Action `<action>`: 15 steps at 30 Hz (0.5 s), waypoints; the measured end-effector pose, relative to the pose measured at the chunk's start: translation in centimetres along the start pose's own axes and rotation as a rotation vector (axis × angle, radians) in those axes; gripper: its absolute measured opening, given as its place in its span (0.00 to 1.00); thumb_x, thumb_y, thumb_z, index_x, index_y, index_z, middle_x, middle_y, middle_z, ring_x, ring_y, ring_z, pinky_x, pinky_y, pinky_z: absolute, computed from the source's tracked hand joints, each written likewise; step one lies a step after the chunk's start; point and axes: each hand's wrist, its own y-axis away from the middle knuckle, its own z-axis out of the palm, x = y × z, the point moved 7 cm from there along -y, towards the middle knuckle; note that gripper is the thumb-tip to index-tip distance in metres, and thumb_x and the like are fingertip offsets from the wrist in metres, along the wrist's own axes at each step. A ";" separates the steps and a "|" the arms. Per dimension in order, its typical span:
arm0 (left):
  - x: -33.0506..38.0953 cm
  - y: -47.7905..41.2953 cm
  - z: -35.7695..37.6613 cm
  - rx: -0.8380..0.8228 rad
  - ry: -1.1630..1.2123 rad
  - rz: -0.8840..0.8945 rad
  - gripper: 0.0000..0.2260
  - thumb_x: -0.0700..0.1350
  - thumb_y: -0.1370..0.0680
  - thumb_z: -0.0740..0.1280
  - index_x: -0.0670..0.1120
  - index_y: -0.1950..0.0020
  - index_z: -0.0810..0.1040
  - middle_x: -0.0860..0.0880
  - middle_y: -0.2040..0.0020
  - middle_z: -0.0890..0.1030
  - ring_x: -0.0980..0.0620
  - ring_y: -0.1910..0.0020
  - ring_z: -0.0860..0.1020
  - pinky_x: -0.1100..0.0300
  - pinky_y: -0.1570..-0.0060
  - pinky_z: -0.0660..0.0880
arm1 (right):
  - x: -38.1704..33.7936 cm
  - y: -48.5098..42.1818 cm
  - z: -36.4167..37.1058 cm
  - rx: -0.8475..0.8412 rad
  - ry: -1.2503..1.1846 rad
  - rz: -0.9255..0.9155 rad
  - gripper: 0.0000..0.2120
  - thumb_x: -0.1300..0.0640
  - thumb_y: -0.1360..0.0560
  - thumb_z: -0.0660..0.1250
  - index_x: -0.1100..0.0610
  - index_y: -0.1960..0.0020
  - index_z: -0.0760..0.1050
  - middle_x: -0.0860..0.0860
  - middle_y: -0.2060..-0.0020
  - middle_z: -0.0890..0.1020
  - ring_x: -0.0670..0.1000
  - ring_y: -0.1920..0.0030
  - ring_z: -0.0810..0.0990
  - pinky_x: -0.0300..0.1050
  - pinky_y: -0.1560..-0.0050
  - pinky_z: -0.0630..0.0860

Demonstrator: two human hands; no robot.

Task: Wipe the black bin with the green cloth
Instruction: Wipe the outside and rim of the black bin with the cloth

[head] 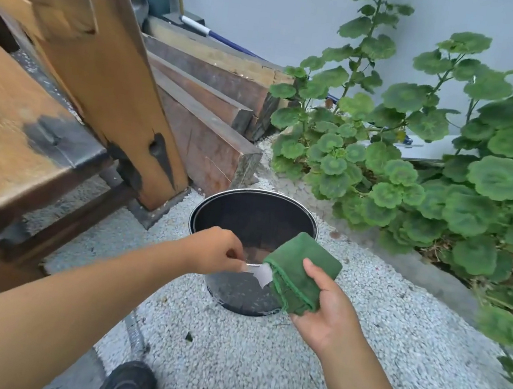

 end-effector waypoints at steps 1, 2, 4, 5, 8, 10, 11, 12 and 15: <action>-0.3 -0.1 0.5 -0.006 -0.038 -0.010 0.09 0.54 0.23 0.69 0.49 0.54 0.82 0.55 0.62 0.79 0.51 0.60 0.77 0.59 0.61 0.71 | 0.2 -0.1 0.0 -0.003 0.010 0.001 0.11 0.63 0.24 0.69 0.62 0.42 0.79 0.61 0.54 0.87 0.59 0.61 0.88 0.53 0.68 0.83; -0.5 -0.2 0.9 -0.006 -0.085 -0.018 0.09 0.53 0.23 0.68 0.50 0.56 0.81 0.54 0.63 0.78 0.49 0.60 0.77 0.56 0.61 0.73 | 0.1 -0.2 0.1 -0.008 0.022 0.000 0.12 0.63 0.24 0.69 0.62 0.41 0.79 0.62 0.54 0.87 0.59 0.60 0.88 0.53 0.68 0.83; -0.3 -0.2 1.3 0.004 -0.231 -0.014 0.10 0.52 0.21 0.65 0.48 0.56 0.79 0.49 0.60 0.80 0.45 0.59 0.78 0.51 0.59 0.76 | 0.1 -0.2 0.3 -0.010 0.041 -0.001 0.14 0.63 0.25 0.70 0.62 0.39 0.78 0.62 0.52 0.87 0.60 0.59 0.87 0.53 0.67 0.83; 0.0 -0.2 1.4 0.017 -0.313 0.006 0.10 0.52 0.20 0.63 0.47 0.54 0.78 0.48 0.57 0.81 0.43 0.57 0.79 0.50 0.58 0.76 | 0.0 -0.2 0.5 -0.012 0.049 -0.004 0.16 0.62 0.25 0.70 0.62 0.38 0.78 0.62 0.51 0.86 0.60 0.58 0.87 0.53 0.67 0.83; 1.1 0.1 1.4 0.056 -0.379 0.043 0.12 0.51 0.18 0.61 0.45 0.52 0.78 0.46 0.55 0.81 0.42 0.55 0.79 0.51 0.60 0.74 | -0.2 0.2 0.5 -0.001 0.054 -0.014 0.17 0.62 0.24 0.70 0.62 0.36 0.77 0.62 0.50 0.86 0.60 0.57 0.87 0.52 0.65 0.83; 1.6 0.0 0.7 0.087 -0.324 0.050 0.14 0.52 0.18 0.61 0.48 0.62 0.72 0.48 0.61 0.77 0.41 0.58 0.78 0.54 0.63 0.71 | -0.4 0.4 0.4 0.001 0.052 -0.030 0.17 0.62 0.23 0.69 0.62 0.35 0.77 0.62 0.50 0.86 0.60 0.56 0.87 0.52 0.65 0.83; 1.8 0.0 0.1 0.111 -0.289 0.059 0.17 0.52 0.18 0.61 0.49 0.66 0.67 0.49 0.64 0.75 0.42 0.61 0.77 0.54 0.65 0.69 | -0.5 0.4 0.4 -0.002 0.054 -0.037 0.17 0.62 0.23 0.69 0.62 0.35 0.77 0.62 0.49 0.86 0.60 0.56 0.87 0.52 0.64 0.83; 2.1 -0.1 -0.7 0.136 -0.240 0.070 0.19 0.52 0.18 0.61 0.49 0.68 0.64 0.50 0.67 0.72 0.42 0.63 0.75 0.53 0.66 0.68 | -0.7 0.4 0.4 -0.004 0.055 -0.043 0.18 0.61 0.23 0.69 0.62 0.34 0.76 0.62 0.48 0.86 0.60 0.54 0.87 0.53 0.61 0.83; 2.4 -0.1 -3.6 0.204 -0.061 0.073 0.18 0.51 0.18 0.61 0.47 0.67 0.66 0.49 0.69 0.72 0.43 0.67 0.74 0.52 0.67 0.68 | -1.2 0.6 0.2 0.002 0.041 -0.059 0.19 0.61 0.23 0.69 0.61 0.33 0.76 0.61 0.46 0.85 0.60 0.51 0.86 0.53 0.59 0.82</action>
